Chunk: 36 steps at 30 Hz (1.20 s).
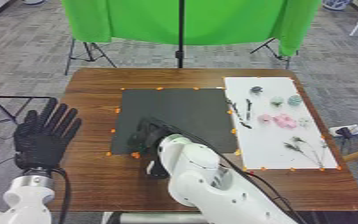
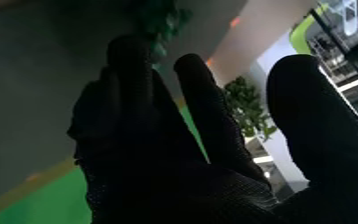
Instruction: Arrange flowers
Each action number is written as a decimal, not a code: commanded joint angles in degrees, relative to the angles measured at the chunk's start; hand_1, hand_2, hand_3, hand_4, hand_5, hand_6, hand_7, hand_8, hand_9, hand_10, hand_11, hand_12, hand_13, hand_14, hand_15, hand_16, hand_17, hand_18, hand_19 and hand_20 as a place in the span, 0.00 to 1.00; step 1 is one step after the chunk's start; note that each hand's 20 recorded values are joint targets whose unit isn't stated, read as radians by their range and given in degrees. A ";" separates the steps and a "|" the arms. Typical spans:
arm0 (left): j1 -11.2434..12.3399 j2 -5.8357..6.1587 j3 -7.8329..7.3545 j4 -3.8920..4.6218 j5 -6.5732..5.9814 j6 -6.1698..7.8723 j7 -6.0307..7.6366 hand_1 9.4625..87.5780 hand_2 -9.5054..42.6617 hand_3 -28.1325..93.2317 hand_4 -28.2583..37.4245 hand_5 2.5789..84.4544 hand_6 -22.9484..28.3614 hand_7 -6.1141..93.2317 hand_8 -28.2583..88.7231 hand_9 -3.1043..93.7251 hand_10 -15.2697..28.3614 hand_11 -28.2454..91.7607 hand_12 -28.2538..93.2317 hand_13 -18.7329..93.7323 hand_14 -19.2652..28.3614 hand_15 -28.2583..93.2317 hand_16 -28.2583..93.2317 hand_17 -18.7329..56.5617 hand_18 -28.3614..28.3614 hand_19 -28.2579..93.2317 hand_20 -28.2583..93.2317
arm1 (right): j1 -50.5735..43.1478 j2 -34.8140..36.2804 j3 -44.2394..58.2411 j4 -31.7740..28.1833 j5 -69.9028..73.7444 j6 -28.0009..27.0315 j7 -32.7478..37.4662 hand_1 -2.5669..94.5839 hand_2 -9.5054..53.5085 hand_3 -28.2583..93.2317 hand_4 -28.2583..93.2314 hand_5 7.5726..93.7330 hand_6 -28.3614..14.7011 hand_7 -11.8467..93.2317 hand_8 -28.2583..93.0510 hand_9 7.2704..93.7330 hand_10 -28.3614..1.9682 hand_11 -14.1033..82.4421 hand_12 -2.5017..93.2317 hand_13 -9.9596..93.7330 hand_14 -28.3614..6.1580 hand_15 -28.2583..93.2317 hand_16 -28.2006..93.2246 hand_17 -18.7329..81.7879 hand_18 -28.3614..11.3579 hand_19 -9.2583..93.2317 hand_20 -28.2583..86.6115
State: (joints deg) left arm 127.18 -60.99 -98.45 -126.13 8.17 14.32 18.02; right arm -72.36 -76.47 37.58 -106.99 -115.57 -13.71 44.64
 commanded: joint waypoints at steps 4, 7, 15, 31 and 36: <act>3.66 -2.86 -2.94 -1.52 1.14 -2.32 0.77 0.19 0.49 0.86 0.00 0.46 0.57 0.15 0.17 0.36 0.62 0.34 0.31 0.39 0.67 0.41 0.21 0.19 0.71 0.41 0.34 | -7.24 14.67 17.13 -11.95 -0.79 9.27 2.62 0.31 0.27 0.84 0.07 0.60 0.43 0.17 0.15 0.44 0.00 0.24 0.15 0.56 0.11 0.75 0.35 0.50 0.00 1.00 0.62; 4.59 -3.13 -3.70 -1.95 1.09 -1.90 1.38 0.19 0.49 0.86 0.00 0.46 0.57 0.15 0.17 0.36 0.62 0.34 0.31 0.39 0.68 0.41 0.21 0.19 0.71 0.41 0.34 | -8.76 20.67 22.42 -12.06 -0.42 10.72 2.96 0.33 0.24 0.84 0.07 0.59 0.40 0.17 0.15 0.46 0.02 0.26 0.16 0.57 0.12 0.76 0.35 0.50 0.00 1.00 0.62; 4.60 -3.20 -3.68 -1.82 1.07 -2.00 1.65 0.19 0.49 0.86 0.00 0.46 0.57 0.15 0.17 0.36 0.62 0.34 0.31 0.39 0.68 0.41 0.21 0.19 0.71 0.41 0.34 | -18.93 31.26 37.46 -13.21 -1.78 9.91 7.94 0.38 0.14 0.84 0.07 0.59 0.38 0.17 0.15 0.49 0.08 0.28 0.17 0.57 0.15 0.77 0.36 0.49 0.00 1.00 0.60; 6.23 -4.12 -4.14 -2.65 1.17 -1.35 2.93 0.20 0.50 0.87 0.00 0.46 0.57 0.16 0.17 0.36 0.62 0.34 0.31 0.39 0.68 0.42 0.21 0.19 0.71 0.41 0.34 | -37.23 35.29 52.39 -15.29 -4.02 2.89 12.47 0.48 0.00 0.83 0.00 0.63 0.40 0.19 0.15 0.55 0.20 0.30 0.18 0.62 0.26 0.78 0.38 0.49 0.01 0.99 0.60; 6.40 -4.18 -4.33 -2.89 1.99 -0.66 2.96 0.20 0.50 0.87 0.00 0.46 0.57 0.16 0.17 0.36 0.62 0.34 0.31 0.39 0.68 0.42 0.21 0.19 0.71 0.41 0.34 | -42.96 34.08 55.72 -15.93 -5.28 3.66 13.52 0.52 0.00 0.79 0.00 0.62 0.41 0.19 0.15 0.55 0.22 0.30 0.18 0.62 0.27 0.78 0.39 0.49 0.01 0.99 0.60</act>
State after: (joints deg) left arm 132.55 -64.46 -102.72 -128.68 9.03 12.84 21.05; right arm -107.98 -40.97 90.04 -122.13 -118.73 -10.12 55.99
